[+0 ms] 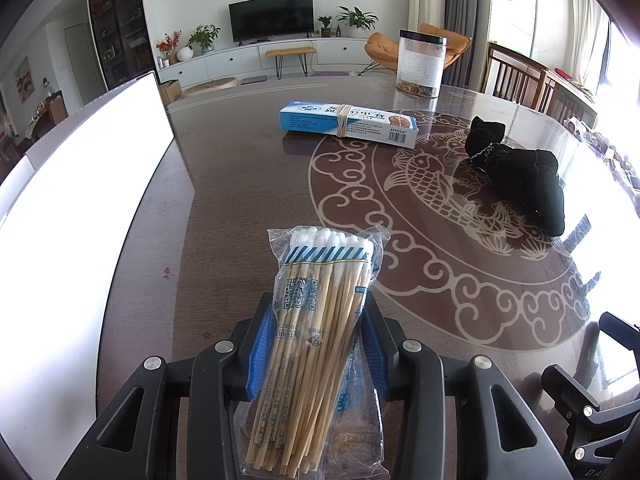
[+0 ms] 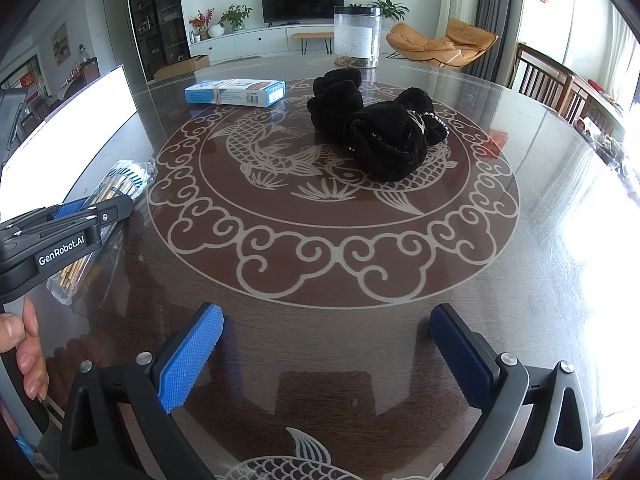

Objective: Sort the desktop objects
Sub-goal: 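Lower the left tool onto the bagged cotton-swab pack and grasp it, then grasp the black plush bag with the right tool while the left tool holds the swab pack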

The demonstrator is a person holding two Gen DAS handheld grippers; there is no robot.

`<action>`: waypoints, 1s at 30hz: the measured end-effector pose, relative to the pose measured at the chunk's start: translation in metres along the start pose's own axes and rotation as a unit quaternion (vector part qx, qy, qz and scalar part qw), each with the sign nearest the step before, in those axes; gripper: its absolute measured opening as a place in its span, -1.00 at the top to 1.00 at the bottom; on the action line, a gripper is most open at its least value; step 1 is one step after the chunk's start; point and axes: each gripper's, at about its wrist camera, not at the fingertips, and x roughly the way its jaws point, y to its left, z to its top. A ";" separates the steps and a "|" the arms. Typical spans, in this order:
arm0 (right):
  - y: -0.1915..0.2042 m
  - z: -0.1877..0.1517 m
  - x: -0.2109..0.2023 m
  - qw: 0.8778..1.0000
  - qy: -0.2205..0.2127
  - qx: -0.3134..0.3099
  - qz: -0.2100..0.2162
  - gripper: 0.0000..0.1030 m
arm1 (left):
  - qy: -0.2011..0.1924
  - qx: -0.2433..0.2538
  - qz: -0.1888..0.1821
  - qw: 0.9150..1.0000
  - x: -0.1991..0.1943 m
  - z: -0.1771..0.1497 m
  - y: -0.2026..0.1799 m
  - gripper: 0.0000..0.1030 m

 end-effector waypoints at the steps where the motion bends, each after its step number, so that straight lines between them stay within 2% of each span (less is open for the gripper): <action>1: 0.000 0.000 0.000 1.000 0.000 0.000 0.000 -1.00 | 0.000 0.000 0.000 1.000 0.000 0.000 0.000 0.18; 5: -0.005 0.002 -0.003 1.000 0.000 0.012 0.012 -1.00 | 0.000 0.000 0.000 1.000 0.000 0.000 0.000 0.17; 7: -0.029 0.007 -0.009 0.996 -0.022 0.081 0.043 -0.98 | 0.000 -0.001 -0.001 1.000 0.000 0.000 0.000 0.17; 9: -0.062 0.016 -0.011 0.982 -0.050 0.169 0.072 -0.97 | 0.000 -0.001 -0.001 1.000 0.000 0.000 -0.001 0.17; 11: -0.083 0.032 -0.008 0.973 -0.064 0.210 0.074 -0.90 | 0.000 -0.001 -0.001 1.000 0.000 0.000 0.000 0.17; 14: -0.094 0.068 0.006 0.976 -0.066 0.197 0.070 -0.75 | 0.000 -0.001 -0.001 1.000 0.000 0.000 0.000 0.17; 17: -0.096 0.097 0.033 0.974 -0.036 0.204 0.087 -0.67 | 0.000 -0.002 -0.002 1.000 -0.001 0.000 -0.001 0.17; 20: -0.099 0.109 0.060 0.969 -0.013 0.226 0.094 -0.59 | 0.000 -0.002 -0.002 1.000 -0.001 0.000 -0.001 0.17; 21: -0.099 0.111 0.060 0.970 -0.026 0.224 0.090 -0.53 | 0.000 -0.002 -0.002 1.000 -0.001 0.000 0.000 0.17; 22: -0.098 0.113 0.063 0.971 -0.025 0.217 0.094 -0.14 | 0.000 -0.002 -0.002 1.000 -0.001 0.000 0.000 0.17; 23: -0.098 0.113 0.068 0.972 -0.011 0.210 0.104 0.15 | 0.000 -0.002 -0.002 1.000 -0.001 0.000 0.000 0.17; 24: -0.097 0.113 0.066 0.974 -0.016 0.200 0.101 0.26 | 0.000 -0.002 -0.002 1.000 0.000 0.000 0.000 0.17; 27: -0.088 0.100 0.052 0.981 -0.015 0.161 0.106 0.28 | 0.000 -0.002 -0.002 1.000 0.000 0.000 0.000 0.17; 30: -0.070 0.067 0.024 0.988 -0.010 0.113 0.107 0.28 | 0.000 -0.002 -0.002 1.000 -0.001 0.000 0.000 0.17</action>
